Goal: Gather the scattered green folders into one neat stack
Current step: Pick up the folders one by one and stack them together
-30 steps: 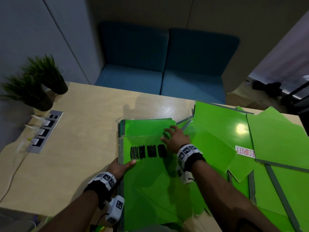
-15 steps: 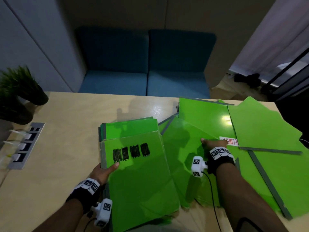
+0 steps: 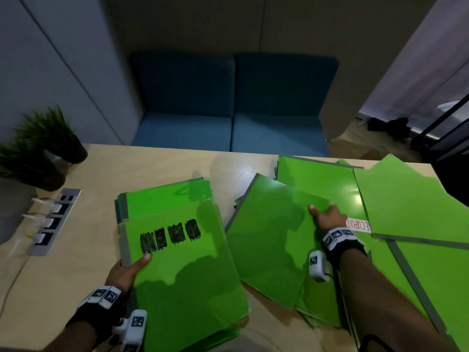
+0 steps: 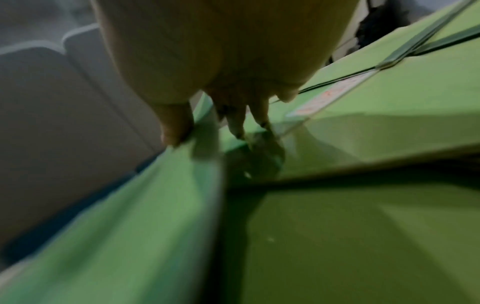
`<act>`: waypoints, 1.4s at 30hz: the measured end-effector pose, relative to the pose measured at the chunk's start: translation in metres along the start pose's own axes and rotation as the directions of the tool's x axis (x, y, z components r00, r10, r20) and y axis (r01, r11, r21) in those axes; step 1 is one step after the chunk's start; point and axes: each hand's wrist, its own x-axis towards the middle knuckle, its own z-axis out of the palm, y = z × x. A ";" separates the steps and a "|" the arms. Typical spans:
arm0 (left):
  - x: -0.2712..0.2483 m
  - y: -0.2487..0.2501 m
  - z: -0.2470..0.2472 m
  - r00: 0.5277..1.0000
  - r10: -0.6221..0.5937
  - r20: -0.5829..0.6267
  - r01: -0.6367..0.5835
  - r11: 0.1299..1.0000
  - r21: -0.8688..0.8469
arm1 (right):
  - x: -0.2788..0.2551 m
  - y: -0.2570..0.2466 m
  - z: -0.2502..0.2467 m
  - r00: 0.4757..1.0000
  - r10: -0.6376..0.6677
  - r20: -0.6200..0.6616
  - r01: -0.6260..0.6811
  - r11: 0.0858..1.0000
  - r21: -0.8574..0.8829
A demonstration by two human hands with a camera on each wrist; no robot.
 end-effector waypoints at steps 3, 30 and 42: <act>0.005 -0.006 -0.021 0.998 -0.037 -0.057 0.039 0.998 0.044 | -0.013 0.021 0.015 0.997 -0.075 0.005 0.075 0.997 0.013; 0.034 -0.001 -0.012 0.985 -0.161 0.066 0.149 0.977 0.151 | 0.003 -0.034 0.008 0.981 0.075 -0.180 0.077 0.699 0.711; 0.030 -0.007 -0.008 0.989 -0.141 0.043 0.139 0.989 0.052 | -0.087 -0.197 -0.054 0.807 -0.468 -0.361 0.578 0.501 0.644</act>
